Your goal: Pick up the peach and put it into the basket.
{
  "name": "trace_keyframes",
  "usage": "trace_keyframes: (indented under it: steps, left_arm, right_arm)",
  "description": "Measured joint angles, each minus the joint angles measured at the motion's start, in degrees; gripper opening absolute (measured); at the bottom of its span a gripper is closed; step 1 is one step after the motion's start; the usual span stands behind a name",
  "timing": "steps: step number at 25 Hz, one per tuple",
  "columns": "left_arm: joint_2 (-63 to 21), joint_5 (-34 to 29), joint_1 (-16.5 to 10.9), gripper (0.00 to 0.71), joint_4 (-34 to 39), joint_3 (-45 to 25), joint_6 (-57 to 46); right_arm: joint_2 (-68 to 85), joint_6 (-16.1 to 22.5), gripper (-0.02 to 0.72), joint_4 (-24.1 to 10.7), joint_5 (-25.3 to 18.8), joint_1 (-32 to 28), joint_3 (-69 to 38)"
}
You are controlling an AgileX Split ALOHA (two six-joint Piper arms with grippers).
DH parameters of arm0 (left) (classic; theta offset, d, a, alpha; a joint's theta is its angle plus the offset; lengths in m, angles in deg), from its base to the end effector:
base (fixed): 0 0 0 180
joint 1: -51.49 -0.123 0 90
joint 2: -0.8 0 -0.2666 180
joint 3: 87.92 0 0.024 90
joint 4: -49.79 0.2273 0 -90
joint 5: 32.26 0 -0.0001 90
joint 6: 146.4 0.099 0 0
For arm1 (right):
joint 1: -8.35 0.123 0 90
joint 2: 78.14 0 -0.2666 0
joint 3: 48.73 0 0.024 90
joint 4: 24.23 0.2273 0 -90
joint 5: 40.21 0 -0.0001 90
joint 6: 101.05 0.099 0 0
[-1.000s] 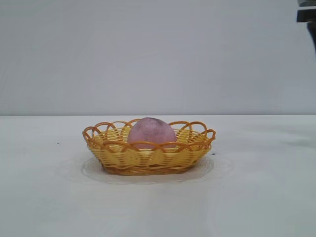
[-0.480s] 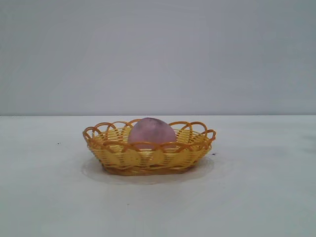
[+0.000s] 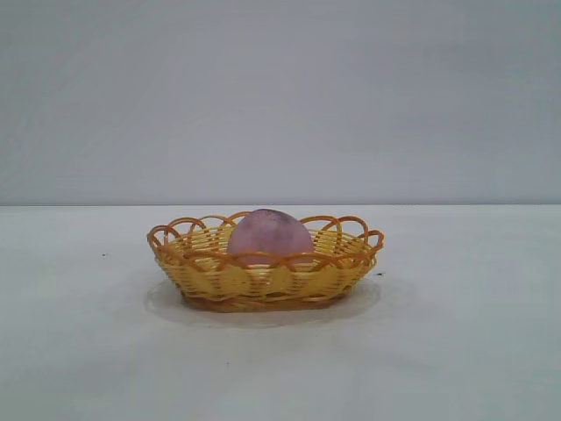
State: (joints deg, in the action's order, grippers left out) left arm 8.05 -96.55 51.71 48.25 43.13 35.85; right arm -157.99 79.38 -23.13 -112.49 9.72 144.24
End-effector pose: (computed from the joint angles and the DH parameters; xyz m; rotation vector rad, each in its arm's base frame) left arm -0.0037 -0.0024 0.2527 0.0476 2.1021 -0.0112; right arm 0.2172 0.0070 0.4218 -0.0211 2.4288 0.0391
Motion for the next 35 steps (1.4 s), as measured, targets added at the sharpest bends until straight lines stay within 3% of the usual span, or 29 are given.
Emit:
trace_keyframes:
  steps: [5, 21, 25, 26, 29, 35]
  left_arm:
    - [0.00, 0.00, 0.00, 0.482, 0.00, 0.00, 0.00]
    - [0.00, 0.00, 0.00, 0.482, 0.00, 0.00, 0.00]
    - [0.00, 0.00, 0.00, 0.482, 0.00, 0.00, 0.00]
    - [0.00, 0.00, 0.00, 0.482, 0.00, 0.00, 0.00]
    - [0.00, 0.00, 0.00, 0.482, 0.00, 0.00, 0.00]
    - [0.00, 0.04, 0.00, 0.482, 0.00, 0.00, 0.00]
  right_arm:
    - [10.04, 0.00, 0.494, 0.03, 0.00, 0.00, -5.47]
    - [53.70, 0.00, 0.494, 0.49, -0.94, 0.00, -45.47]
    - [63.93, -1.19, 0.494, 0.49, -1.28, 0.00, -50.55]
    - [66.32, -1.46, 0.449, 0.64, -1.31, 0.00, -51.44]
    - [71.72, -1.93, 0.448, 0.75, -1.40, 0.00, -54.16]
    - [72.57, -2.34, 0.448, 1.57, -1.40, 0.00, -58.46]
